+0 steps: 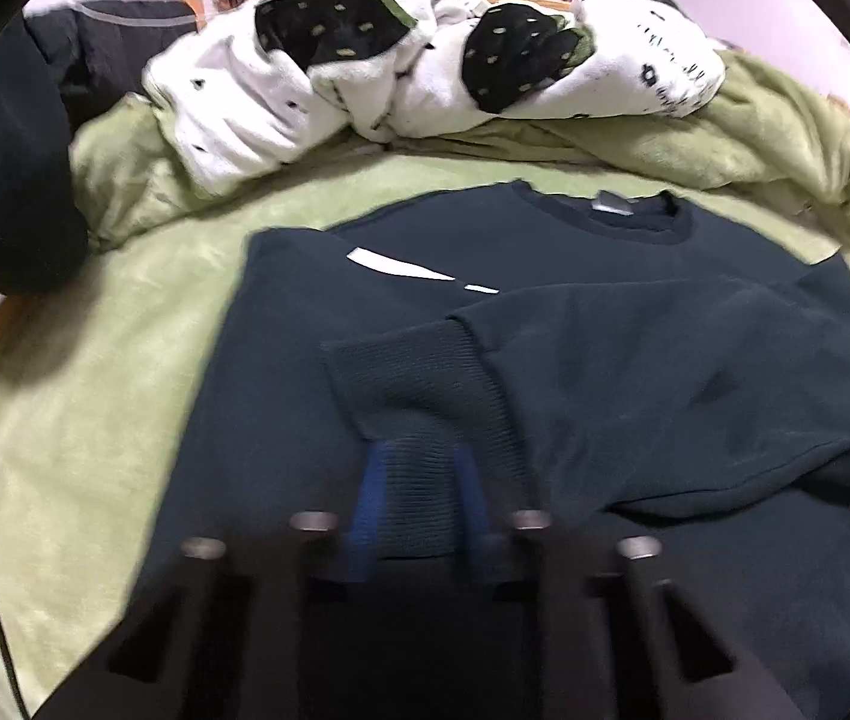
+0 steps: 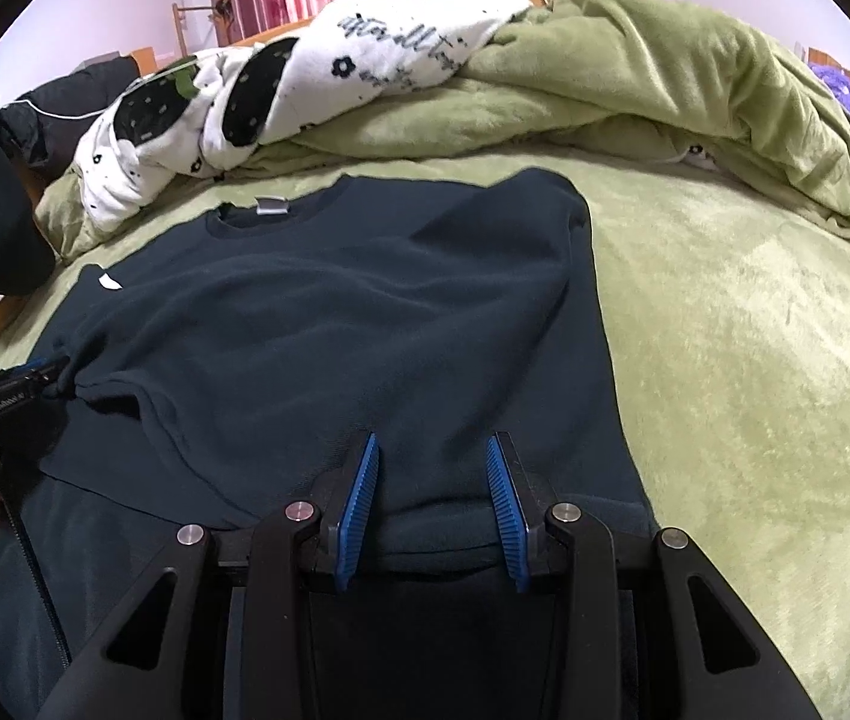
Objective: Fold small clothes
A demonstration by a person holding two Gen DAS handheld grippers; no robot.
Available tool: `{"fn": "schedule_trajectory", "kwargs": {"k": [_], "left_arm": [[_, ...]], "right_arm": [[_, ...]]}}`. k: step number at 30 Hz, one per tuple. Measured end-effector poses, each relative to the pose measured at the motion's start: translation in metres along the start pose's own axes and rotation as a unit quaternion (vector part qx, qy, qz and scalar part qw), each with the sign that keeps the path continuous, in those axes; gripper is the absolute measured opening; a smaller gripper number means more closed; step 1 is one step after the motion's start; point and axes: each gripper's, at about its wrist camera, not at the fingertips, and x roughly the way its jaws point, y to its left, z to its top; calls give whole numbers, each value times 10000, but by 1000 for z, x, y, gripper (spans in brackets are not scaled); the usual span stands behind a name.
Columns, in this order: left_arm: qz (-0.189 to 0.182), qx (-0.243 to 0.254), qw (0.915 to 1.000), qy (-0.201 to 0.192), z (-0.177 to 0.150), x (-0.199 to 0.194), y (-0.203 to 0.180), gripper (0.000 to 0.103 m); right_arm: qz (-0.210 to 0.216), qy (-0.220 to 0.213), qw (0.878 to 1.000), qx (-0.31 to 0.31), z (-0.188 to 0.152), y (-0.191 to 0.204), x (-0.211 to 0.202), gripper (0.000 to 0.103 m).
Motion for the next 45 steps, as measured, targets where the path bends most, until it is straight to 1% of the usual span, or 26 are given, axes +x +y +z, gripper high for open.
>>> {"fn": "schedule_trajectory", "kwargs": {"k": [2, 6, 16, 21, 24, 27, 30, 36, 38, 40, 42, 45], "left_arm": [[-75, -18, 10000, -6, 0, -2, 2, 10], [-266, -235, 9994, -27, 0, -11, 12, 9], [-374, -206, 9983, -401, -3, -51, 15, 8], [-409, -372, 9971, -517, -2, -69, 33, 7], [-350, -470, 9966, -573, 0, -76, 45, 7], [-316, -531, 9964, -573, -1, -78, 55, 6], [-201, -497, 9969, -569, -5, -74, 58, 5], [-140, -417, 9984, -346, -16, -57, 52, 5], [-121, -383, 9987, -322, -20, -56, 50, 8], [-104, -354, 9989, -301, -21, -57, 48, 8], [-113, -334, 9991, -251, -21, -58, 47, 9], [-104, -344, 9991, -230, -24, -64, 44, 12]], "right_arm": [[-56, 7, 10000, 7, -1, -1, 2, 38], [-73, -20, 10000, 57, -2, -2, 0, 38], [-98, -82, 9998, 129, -2, -2, -10, 38], [-88, -198, 9996, 162, 0, 2, -23, 38], [-60, -246, 9995, 201, 0, 3, -30, 38], [-90, -281, 9994, 186, 0, 4, -34, 39], [-178, -227, 9994, 172, 0, 2, -30, 39], [-449, 136, 9989, 97, -6, -3, -8, 40], [-481, 185, 9987, 55, -7, -3, -4, 41], [-496, 165, 9986, 32, -7, -2, -6, 46], [-435, 119, 9990, 37, -7, -1, -10, 57], [-427, 102, 9990, 34, -7, 2, -17, 62]]}}
